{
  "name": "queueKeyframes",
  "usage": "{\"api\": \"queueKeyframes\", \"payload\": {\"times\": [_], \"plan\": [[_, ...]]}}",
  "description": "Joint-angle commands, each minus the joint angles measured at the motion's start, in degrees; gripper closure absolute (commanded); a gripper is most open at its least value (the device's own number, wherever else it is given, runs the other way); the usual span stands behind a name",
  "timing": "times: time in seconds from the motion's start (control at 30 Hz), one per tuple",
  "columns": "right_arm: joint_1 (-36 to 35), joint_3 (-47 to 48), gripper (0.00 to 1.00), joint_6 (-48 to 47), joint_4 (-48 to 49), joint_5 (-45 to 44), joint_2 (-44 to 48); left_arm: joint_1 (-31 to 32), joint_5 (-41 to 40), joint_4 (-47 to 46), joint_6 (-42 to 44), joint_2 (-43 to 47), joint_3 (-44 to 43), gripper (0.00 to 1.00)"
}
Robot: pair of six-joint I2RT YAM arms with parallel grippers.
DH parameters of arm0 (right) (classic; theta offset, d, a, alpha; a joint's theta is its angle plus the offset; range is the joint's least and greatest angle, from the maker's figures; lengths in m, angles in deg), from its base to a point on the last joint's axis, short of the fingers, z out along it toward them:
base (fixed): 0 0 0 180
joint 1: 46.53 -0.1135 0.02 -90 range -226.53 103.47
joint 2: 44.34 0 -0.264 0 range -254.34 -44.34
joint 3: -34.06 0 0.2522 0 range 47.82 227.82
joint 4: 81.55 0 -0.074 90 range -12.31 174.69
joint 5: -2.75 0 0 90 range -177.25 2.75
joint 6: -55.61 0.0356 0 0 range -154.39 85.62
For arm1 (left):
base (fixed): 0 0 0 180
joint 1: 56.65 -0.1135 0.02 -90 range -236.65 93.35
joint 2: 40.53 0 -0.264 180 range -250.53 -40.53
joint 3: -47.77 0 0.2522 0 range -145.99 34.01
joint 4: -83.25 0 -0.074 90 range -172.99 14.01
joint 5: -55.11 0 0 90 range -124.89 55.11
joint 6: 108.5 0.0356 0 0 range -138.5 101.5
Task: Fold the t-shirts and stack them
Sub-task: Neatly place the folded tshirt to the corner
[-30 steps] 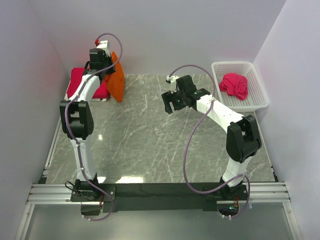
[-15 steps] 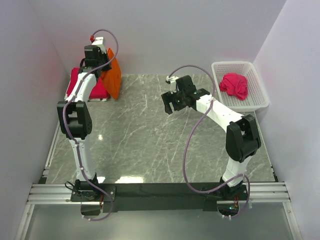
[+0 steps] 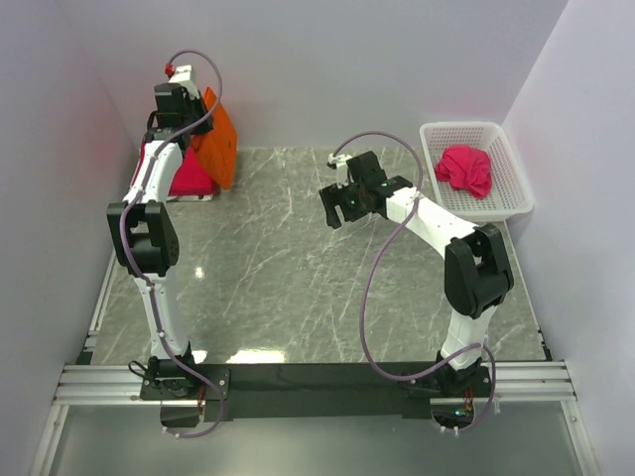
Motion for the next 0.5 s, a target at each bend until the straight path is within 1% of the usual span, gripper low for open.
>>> {"api": "queueKeyframes", "payload": {"times": [0.0,0.2,0.47], "plan": [[0.0,2.4,0.16,0.2,0.0,0.3,0.0,-1.0,1.7,-1.1,-1.3,4.8,-4.8,0.92],[0.0,2.8,0.16,0.1,-0.4,0.3,-0.8,-2.2,1.6,0.1,-0.8,3.6,-6.8,0.93],[0.0,4.0,0.16,0.2,-1.0,0.5,-2.2,-4.6,2.3,0.4,0.7,2.0,-5.1,0.93]]}}
